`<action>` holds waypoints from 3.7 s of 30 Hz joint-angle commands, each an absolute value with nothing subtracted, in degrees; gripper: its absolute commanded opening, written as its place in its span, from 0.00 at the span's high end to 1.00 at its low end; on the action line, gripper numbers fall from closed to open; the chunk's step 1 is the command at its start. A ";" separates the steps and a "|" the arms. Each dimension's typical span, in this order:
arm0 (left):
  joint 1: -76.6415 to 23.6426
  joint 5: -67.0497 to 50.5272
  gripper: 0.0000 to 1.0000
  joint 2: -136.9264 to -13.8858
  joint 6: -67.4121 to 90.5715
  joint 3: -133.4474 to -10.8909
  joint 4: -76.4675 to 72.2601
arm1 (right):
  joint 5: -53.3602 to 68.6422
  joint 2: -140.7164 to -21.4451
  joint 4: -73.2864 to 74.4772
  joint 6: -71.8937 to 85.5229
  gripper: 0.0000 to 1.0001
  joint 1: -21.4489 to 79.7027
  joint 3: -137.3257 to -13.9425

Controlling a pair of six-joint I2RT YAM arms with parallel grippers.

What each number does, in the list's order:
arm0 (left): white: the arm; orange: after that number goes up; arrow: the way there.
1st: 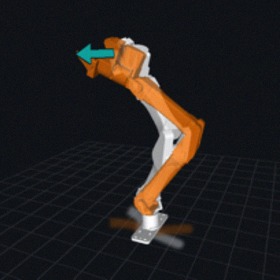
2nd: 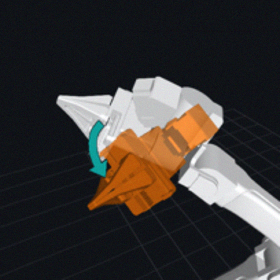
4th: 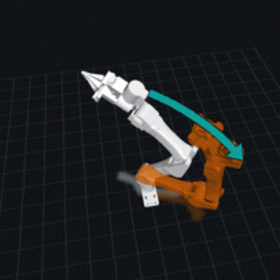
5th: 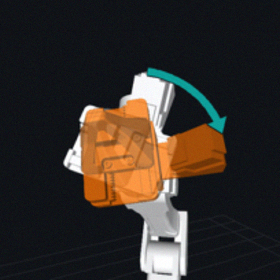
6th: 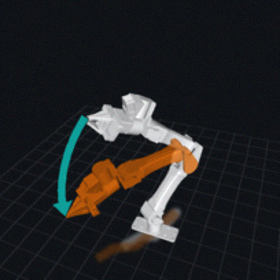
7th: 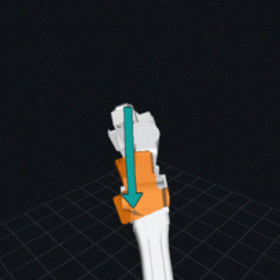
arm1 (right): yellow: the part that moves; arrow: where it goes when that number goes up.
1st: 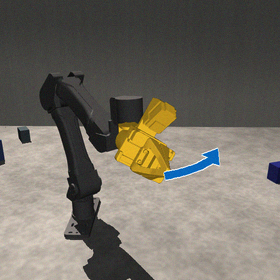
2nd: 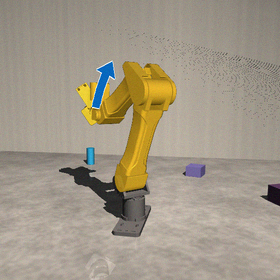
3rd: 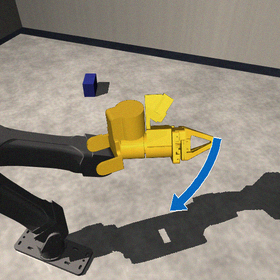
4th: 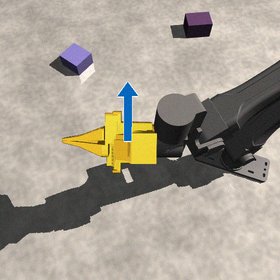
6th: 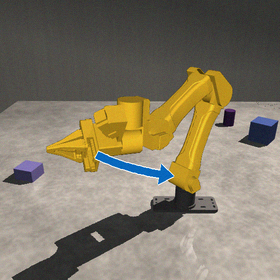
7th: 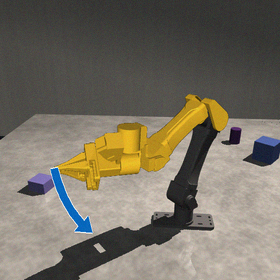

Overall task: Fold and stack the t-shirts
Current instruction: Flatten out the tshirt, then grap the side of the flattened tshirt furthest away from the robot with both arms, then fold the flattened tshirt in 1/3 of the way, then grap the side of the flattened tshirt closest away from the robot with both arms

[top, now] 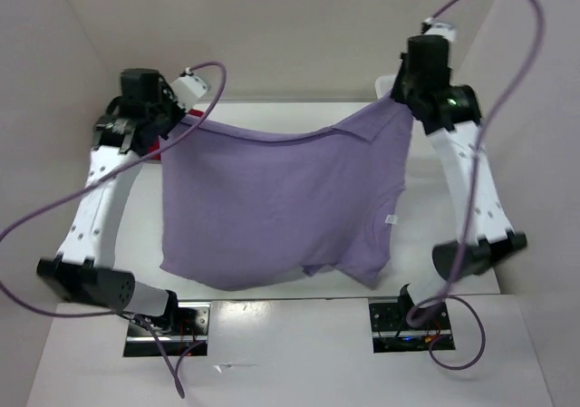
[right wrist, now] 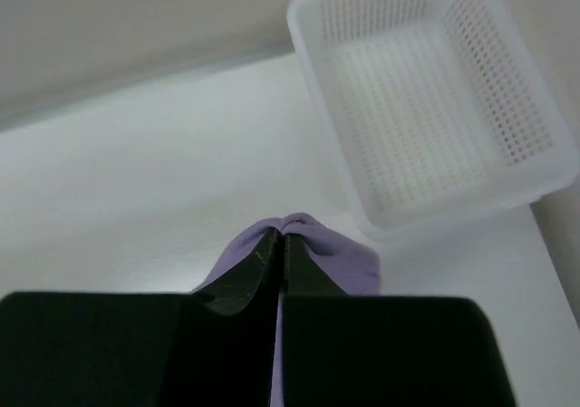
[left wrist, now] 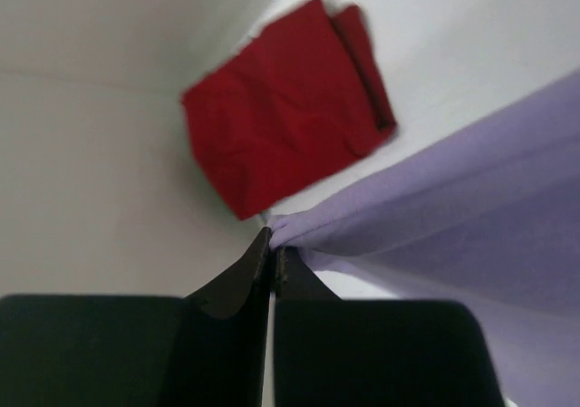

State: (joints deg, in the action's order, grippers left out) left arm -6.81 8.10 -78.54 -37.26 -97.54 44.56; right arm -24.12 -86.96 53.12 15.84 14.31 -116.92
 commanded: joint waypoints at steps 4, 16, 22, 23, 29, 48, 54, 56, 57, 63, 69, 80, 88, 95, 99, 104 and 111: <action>-5.80 7.29 1.00 -91.83 -34.02 -95.36 35.52 | -20.57 -104.04 46.93 13.18 1.00 12.30 -122.07; -3.52 7.91 1.00 -113.54 -29.27 -106.95 32.70 | -18.28 -132.00 53.08 15.73 1.00 11.26 -151.16; -2.91 9.14 1.00 -117.51 -30.40 -109.60 34.37 | -18.28 -132.54 53.70 15.73 1.00 11.25 -148.80; -2.90 9.84 1.00 -117.51 -30.41 -109.08 34.37 | -17.67 -131.84 54.40 15.73 1.00 11.25 -148.28; -2.90 16.95 1.00 -114.88 -36.73 -103.29 35.16 | -7.31 -125.01 56.08 16.26 1.00 8.70 -137.57; -6.33 21.97 1.00 -107.67 -41.13 -79.81 33.22 | 7.47 -103.80 39.64 20.92 1.00 1.49 -86.41; -7.56 23.81 1.00 -108.98 -41.13 -76.99 31.99 | 8.53 -103.18 38.50 21.44 1.00 1.49 -82.00; -7.56 23.82 1.00 -109.51 -40.61 -76.99 31.99 | 8.53 -103.18 38.50 21.45 1.00 1.49 -81.30; -7.56 23.82 1.00 -109.51 -40.61 -76.99 31.99 | 9.13 -103.18 38.50 21.45 1.00 1.49 -80.69; -7.56 24.35 0.94 -110.04 -39.99 -75.94 31.46 | 8.61 -103.71 39.55 21.45 1.00 1.49 -79.63; -6.95 24.87 0.63 -110.04 -38.85 -75.94 33.83 | 8.61 -103.01 41.13 21.45 0.36 1.49 -76.91; -0.35 11.01 0.19 -96.86 -34.99 -63.56 46.14 | 5.54 -86.14 44.38 32.33 0.04 2.11 -59.26; -0.35 6.23 0.15 -101.86 -32.26 -62.93 44.48 | 8.26 -91.05 38.41 34.10 0.02 2.11 -53.97; -0.35 6.42 0.52 -104.93 -32.26 -61.00 42.45 | 11.16 -89.12 37.17 33.57 1.00 2.11 -52.73; -0.35 4.40 0.93 -105.56 -31.73 -61.00 41.84 | 12.48 -84.91 42.26 32.34 1.00 2.11 -54.92; -0.35 5.01 1.00 -105.56 -31.73 -60.99 39.56 | 15.54 -79.01 50.53 29.71 1.00 2.11 -60.62; -0.35 5.01 1.00 -109.42 -30.50 -68.28 39.46 | 21.69 -101.40 43.17 28.82 1.00 2.90 -78.20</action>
